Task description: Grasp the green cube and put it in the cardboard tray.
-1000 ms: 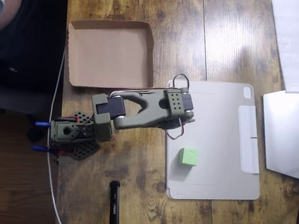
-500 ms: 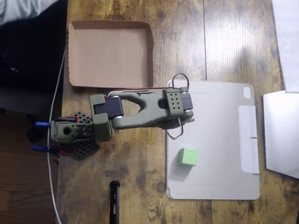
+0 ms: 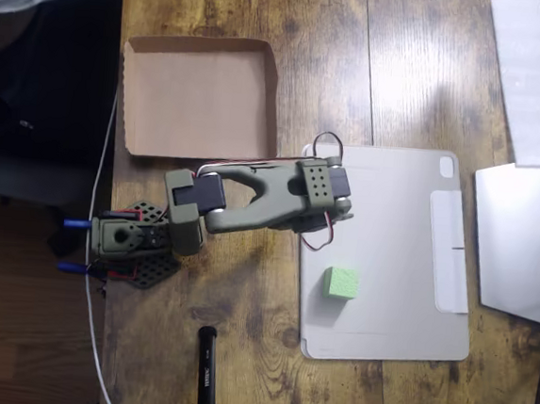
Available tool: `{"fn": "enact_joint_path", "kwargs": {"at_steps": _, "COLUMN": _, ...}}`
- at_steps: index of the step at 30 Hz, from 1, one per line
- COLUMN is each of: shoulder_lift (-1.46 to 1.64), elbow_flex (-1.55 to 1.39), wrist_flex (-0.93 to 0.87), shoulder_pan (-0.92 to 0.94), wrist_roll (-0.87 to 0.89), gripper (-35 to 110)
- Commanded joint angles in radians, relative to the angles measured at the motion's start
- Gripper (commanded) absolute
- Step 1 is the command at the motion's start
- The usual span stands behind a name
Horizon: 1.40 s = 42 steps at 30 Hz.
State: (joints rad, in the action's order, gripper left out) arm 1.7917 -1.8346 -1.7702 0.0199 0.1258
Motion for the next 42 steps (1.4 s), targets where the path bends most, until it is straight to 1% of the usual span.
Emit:
{"fn": "enact_joint_path", "kwargs": {"at_steps": 1, "shoulder_lift": 0.026, "elbow_flex": 0.029, "wrist_flex": -0.021, "shoulder_pan": 0.014, "wrist_roll": 0.008, "gripper": 30}}
{"fn": "enact_joint_path", "kwargs": {"at_steps": 6, "shoulder_lift": 0.023, "elbow_flex": 0.12, "wrist_flex": -0.025, "shoulder_pan": 0.095, "wrist_roll": -0.06, "gripper": 30}}
{"fn": "enact_joint_path", "kwargs": {"at_steps": 14, "shoulder_lift": 0.058, "elbow_flex": 0.377, "wrist_flex": -0.023, "shoulder_pan": 0.253, "wrist_roll": -0.241, "gripper": 30}}
{"fn": "enact_joint_path", "kwargs": {"at_steps": 18, "shoulder_lift": -0.008, "elbow_flex": 0.502, "wrist_flex": -0.018, "shoulder_pan": 0.325, "wrist_roll": -0.302, "gripper": 30}}
{"fn": "enact_joint_path", "kwargs": {"at_steps": 21, "shoulder_lift": -0.063, "elbow_flex": 0.541, "wrist_flex": 0.015, "shoulder_pan": 0.37, "wrist_roll": -0.336, "gripper": 30}}
{"fn": "enact_joint_path", "kwargs": {"at_steps": 25, "shoulder_lift": -0.081, "elbow_flex": 0.462, "wrist_flex": 0.146, "shoulder_pan": 0.407, "wrist_roll": -0.376, "gripper": 30}}
{"fn": "enact_joint_path", "kwargs": {"at_steps": 31, "shoulder_lift": -0.095, "elbow_flex": 0.353, "wrist_flex": 0.31, "shoulder_pan": 0.413, "wrist_roll": -0.399, "gripper": 30}}
{"fn": "enact_joint_path", "kwargs": {"at_steps": 36, "shoulder_lift": -0.083, "elbow_flex": 0.242, "wrist_flex": 0.387, "shoulder_pan": 0.407, "wrist_roll": -0.396, "gripper": 30}}
{"fn": "enact_joint_path", "kwargs": {"at_steps": 42, "shoulder_lift": -0.081, "elbow_flex": 0.115, "wrist_flex": 0.522, "shoulder_pan": 0.402, "wrist_roll": -0.397, "gripper": 30}}
